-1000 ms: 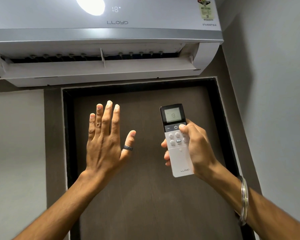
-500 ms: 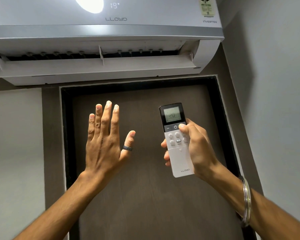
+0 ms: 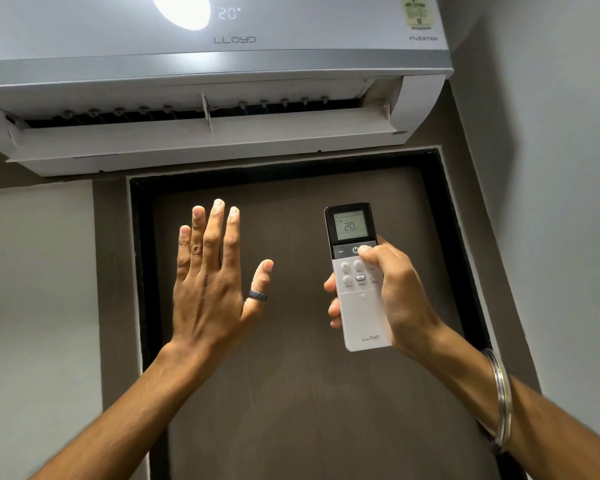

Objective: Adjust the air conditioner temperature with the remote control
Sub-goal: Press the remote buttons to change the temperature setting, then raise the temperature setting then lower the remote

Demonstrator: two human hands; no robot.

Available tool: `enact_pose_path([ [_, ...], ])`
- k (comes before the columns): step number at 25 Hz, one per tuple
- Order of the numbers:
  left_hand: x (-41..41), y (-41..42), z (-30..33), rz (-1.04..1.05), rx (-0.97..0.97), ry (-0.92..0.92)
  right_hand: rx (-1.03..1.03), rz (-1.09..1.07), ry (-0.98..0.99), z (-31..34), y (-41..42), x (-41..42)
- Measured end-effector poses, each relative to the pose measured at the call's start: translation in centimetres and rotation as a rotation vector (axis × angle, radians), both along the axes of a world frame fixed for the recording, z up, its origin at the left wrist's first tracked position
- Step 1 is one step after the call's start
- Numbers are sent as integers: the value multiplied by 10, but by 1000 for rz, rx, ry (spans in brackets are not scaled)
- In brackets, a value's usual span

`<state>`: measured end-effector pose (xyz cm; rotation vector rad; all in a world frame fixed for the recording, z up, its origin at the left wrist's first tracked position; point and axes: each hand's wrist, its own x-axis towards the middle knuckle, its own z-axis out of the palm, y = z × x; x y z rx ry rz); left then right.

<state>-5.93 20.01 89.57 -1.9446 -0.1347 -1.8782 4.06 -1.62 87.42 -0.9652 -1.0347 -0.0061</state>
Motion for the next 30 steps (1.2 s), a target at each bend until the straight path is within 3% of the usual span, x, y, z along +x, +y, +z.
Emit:
enact_pose_path([
  [7,11,-9,-18,-8,-18,52,-112,-232,-42,-23,-5,-1],
  [10,26,-16,-72,-32,-67,143,-227,-366,35,-76,-9,9],
  [14,44,-29,-212,-68,-225,401,-484,-369,338,-211,-18,29],
  [21,12,-96,-497,-70,-588,1098,-743,-582,1146,-504,-104,12],
  [26,-5,-147,-626,-62,-651,1513,-744,-779,1592,-650,-181,-2],
  [30,5,-174,-731,-116,-599,1681,-671,-874,1840,-762,-201,5],
])
